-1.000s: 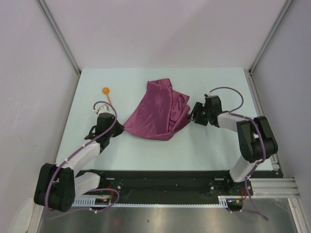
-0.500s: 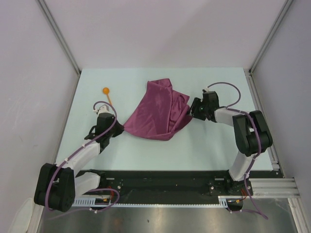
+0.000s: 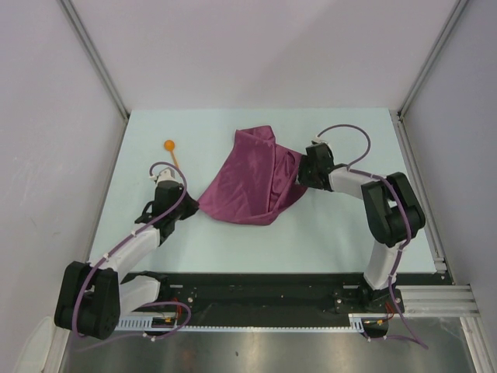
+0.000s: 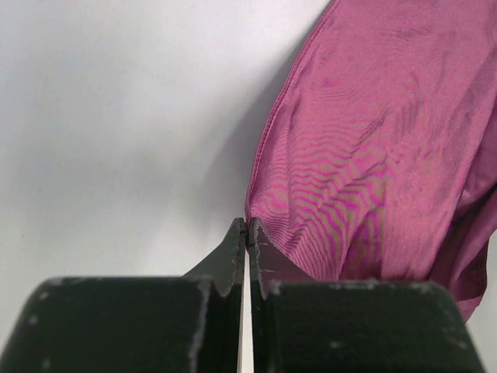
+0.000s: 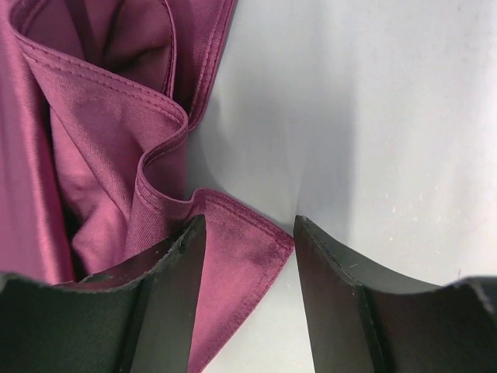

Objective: Fold the napkin, place the utensils inside, and roll it up
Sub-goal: Flatten the napkin out

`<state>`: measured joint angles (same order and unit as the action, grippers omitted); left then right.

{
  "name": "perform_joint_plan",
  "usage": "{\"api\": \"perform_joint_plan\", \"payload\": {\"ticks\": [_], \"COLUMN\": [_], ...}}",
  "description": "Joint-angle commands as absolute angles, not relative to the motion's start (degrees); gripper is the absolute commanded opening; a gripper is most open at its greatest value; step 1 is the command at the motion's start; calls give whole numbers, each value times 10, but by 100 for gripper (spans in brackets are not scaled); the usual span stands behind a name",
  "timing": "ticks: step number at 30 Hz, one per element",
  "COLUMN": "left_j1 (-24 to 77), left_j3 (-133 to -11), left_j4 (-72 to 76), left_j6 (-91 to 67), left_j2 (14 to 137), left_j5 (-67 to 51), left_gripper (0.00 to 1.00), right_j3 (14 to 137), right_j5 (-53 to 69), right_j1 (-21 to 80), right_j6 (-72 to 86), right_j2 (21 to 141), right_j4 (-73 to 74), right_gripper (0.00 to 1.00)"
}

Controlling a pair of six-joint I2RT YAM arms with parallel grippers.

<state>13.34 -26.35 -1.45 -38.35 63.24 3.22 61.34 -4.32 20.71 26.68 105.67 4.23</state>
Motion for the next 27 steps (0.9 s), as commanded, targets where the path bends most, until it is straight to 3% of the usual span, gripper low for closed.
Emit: {"api": "perform_joint_plan", "payload": {"ticks": [1, 19, 22, 27], "left_j1": [128, 127, 127, 127], "left_j3": [-272, -268, -269, -270], "left_j4": [-6, -8, -9, -11], "left_j6": [-375, -377, -376, -377], "left_j2": [619, 604, 603, 601], "left_j5": [23, 25, 25, 26], "left_gripper": [0, 0, 0, 0], "right_j3": [625, 606, 599, 589], "right_j5": [-134, -208, -213, -201], "right_j1": [235, 279, 279, 279], "right_j6": [251, 268, 269, 272], "right_j2": [1090, 1094, 1093, 1082], "right_j4": [135, 185, 186, 185], "right_gripper": [54, 54, 46, 24]}}
